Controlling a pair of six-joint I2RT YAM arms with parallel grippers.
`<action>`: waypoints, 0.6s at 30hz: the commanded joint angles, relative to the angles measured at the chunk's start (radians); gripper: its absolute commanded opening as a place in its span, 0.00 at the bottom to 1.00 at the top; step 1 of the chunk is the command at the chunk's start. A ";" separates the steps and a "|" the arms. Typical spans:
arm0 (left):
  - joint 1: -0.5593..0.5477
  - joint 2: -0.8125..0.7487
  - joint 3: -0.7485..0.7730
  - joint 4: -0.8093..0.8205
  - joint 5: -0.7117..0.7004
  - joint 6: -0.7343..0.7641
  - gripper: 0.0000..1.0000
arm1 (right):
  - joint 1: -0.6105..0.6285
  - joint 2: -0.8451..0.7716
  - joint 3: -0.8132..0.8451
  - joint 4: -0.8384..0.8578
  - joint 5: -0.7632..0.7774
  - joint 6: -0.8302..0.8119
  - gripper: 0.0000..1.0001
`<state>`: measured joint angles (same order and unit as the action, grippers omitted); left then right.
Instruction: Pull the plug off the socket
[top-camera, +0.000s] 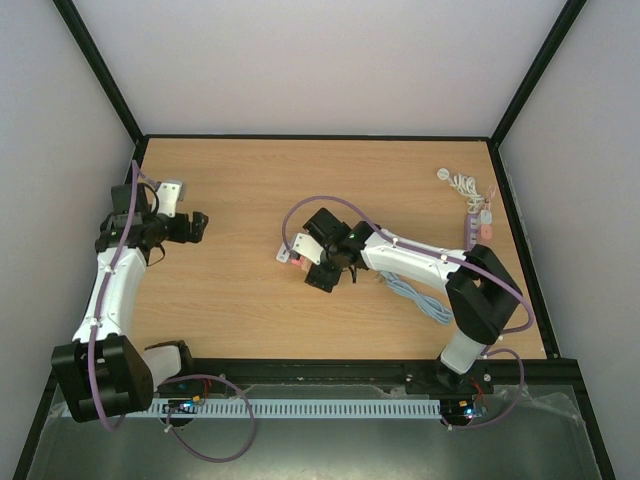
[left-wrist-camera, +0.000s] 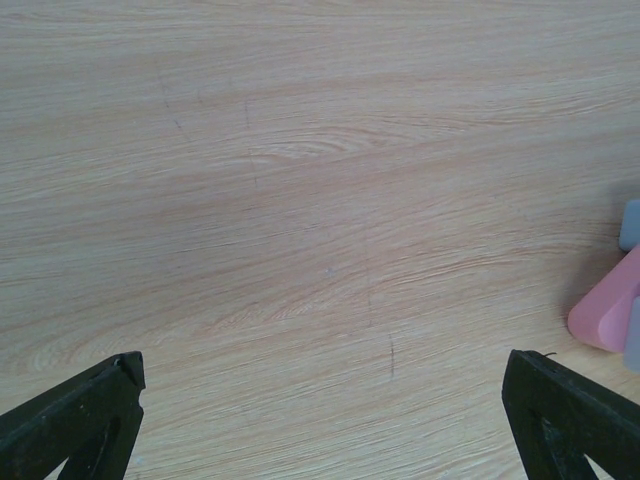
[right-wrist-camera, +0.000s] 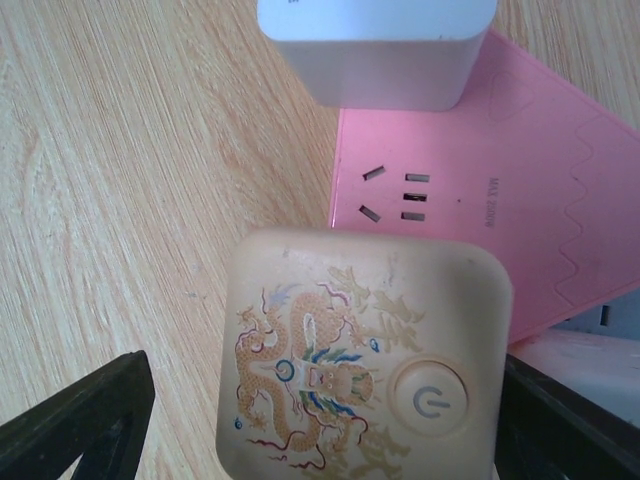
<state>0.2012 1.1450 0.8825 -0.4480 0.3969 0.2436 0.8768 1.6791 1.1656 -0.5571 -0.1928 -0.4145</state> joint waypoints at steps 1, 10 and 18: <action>-0.003 -0.047 -0.006 0.000 0.011 0.007 1.00 | 0.012 0.021 0.015 0.009 -0.016 -0.007 0.86; -0.004 -0.187 -0.085 0.029 0.133 0.203 1.00 | 0.013 0.008 -0.046 0.037 0.005 -0.050 0.67; -0.070 -0.295 -0.180 -0.088 0.299 0.583 1.00 | 0.012 -0.072 -0.138 0.011 -0.035 -0.127 0.58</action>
<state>0.1829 0.8856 0.7403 -0.4648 0.5999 0.5968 0.8776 1.6482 1.0908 -0.4721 -0.1810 -0.4828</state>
